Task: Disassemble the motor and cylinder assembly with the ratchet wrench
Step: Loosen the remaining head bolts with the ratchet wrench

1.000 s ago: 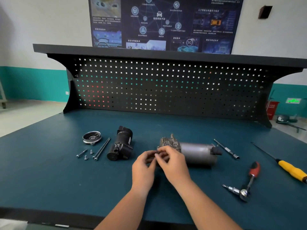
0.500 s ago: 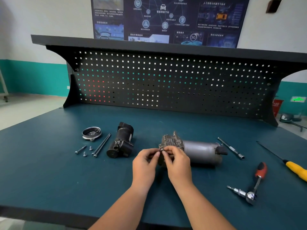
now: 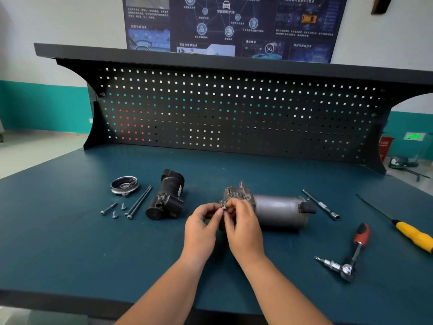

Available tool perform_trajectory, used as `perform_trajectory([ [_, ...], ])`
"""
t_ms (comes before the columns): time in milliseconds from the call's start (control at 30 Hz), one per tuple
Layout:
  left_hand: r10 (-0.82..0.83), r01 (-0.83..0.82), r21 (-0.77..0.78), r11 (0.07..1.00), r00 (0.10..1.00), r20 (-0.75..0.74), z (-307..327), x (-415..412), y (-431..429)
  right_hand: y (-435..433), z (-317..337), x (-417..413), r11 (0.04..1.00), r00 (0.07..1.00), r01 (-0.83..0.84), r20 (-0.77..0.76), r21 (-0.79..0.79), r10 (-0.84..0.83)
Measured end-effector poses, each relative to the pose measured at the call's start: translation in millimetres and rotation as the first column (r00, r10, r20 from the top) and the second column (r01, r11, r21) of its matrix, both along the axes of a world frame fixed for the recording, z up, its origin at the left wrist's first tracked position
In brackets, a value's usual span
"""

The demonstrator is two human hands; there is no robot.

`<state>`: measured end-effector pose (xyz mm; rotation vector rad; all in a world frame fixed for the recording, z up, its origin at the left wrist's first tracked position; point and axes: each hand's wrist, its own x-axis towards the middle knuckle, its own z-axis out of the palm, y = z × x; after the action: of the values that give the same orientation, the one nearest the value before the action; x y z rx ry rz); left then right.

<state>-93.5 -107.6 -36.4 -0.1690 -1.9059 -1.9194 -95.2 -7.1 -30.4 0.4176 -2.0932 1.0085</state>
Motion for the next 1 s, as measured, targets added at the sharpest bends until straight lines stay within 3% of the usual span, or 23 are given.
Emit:
perform_trajectory([
  [233, 0.001, 0.002, -0.061, 0.998, 0.999, 0.038, -2, -1, 0, 3, -1, -2, 0.999, 0.995, -0.04, 0.096, -0.007, 0.04],
  [500, -0.024, 0.028, -0.095, 0.995, 0.999, 0.035, -1, 5, -3, 5, -2, -1, 0.997, 0.993, -0.069, 0.099, 0.014, 0.068],
  [667, -0.048, 0.051, -0.027, 0.998, 0.996, 0.075, 6, 16, -13, 3, 0, 7, 0.977, 0.976, -0.204, 0.092, 0.066, 0.198],
  [800, -0.041, 0.051, -0.138, 0.989, 0.997, 0.071, 10, 25, -53, -7, -2, 17, 0.898, 0.928, -0.365, 0.17, 0.244, 0.331],
  [933, 0.095, -0.082, -0.108, 0.991, 0.988, 0.124, 16, 20, -123, -13, -8, 18, 0.799, 0.885, -0.454, 0.301, 0.394, 0.355],
  [1000, 0.275, -0.238, -0.237, 0.942, 0.952, 0.136, 19, 9, -165, -13, -10, 17, 0.767, 0.868, -0.474, 0.375, 0.432, 0.325],
])
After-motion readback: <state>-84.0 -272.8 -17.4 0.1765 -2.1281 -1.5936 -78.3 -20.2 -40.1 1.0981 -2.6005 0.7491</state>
